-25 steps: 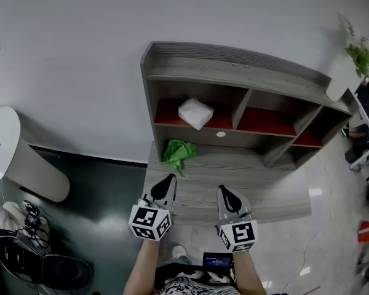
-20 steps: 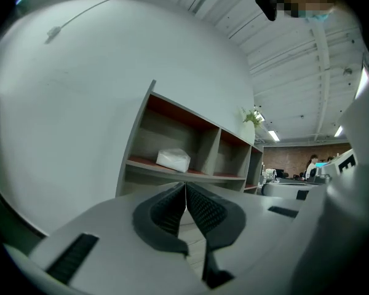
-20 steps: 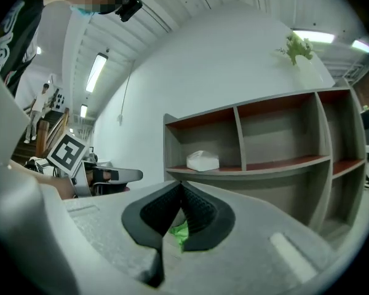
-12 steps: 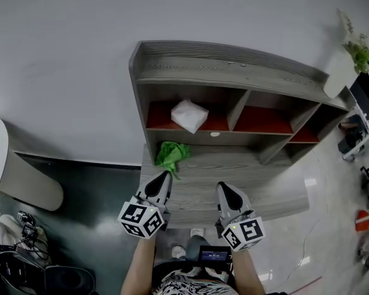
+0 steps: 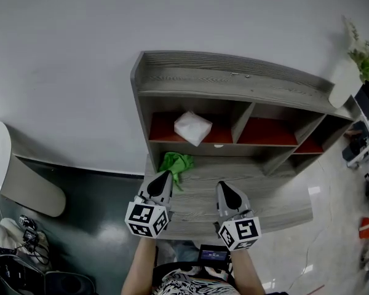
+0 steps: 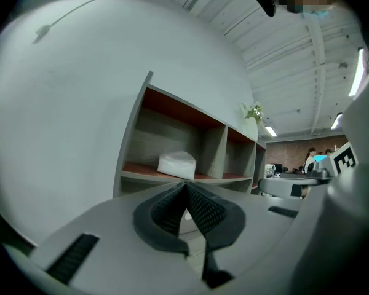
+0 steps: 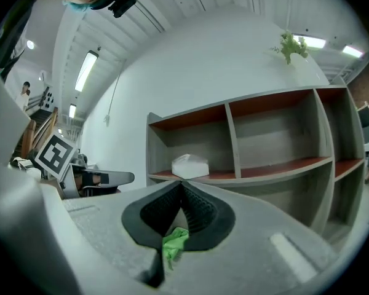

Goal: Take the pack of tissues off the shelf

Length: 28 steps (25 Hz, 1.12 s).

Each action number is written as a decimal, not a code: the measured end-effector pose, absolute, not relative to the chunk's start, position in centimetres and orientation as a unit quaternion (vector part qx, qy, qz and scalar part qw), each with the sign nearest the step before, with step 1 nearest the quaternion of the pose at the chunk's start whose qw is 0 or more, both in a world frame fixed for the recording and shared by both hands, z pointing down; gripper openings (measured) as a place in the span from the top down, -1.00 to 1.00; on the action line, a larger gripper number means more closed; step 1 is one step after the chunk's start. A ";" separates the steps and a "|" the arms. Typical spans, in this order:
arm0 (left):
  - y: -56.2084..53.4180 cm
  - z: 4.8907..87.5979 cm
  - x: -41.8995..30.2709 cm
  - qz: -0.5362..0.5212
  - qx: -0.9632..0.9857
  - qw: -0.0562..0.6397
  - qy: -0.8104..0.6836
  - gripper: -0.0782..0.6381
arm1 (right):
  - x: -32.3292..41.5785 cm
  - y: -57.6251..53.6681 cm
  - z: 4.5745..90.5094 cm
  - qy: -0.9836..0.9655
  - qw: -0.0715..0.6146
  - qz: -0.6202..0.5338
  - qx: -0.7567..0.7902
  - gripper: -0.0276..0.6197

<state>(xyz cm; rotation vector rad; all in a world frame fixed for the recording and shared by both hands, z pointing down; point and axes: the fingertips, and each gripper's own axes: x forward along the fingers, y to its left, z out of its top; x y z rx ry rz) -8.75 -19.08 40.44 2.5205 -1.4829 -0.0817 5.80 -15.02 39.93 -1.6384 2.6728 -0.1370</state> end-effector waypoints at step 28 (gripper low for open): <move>-26.5 41.6 -10.3 -0.024 0.862 0.132 -0.489 0.76 | 2.3 -26.8 39.3 0.853 0.002 -0.052 -0.519 0.53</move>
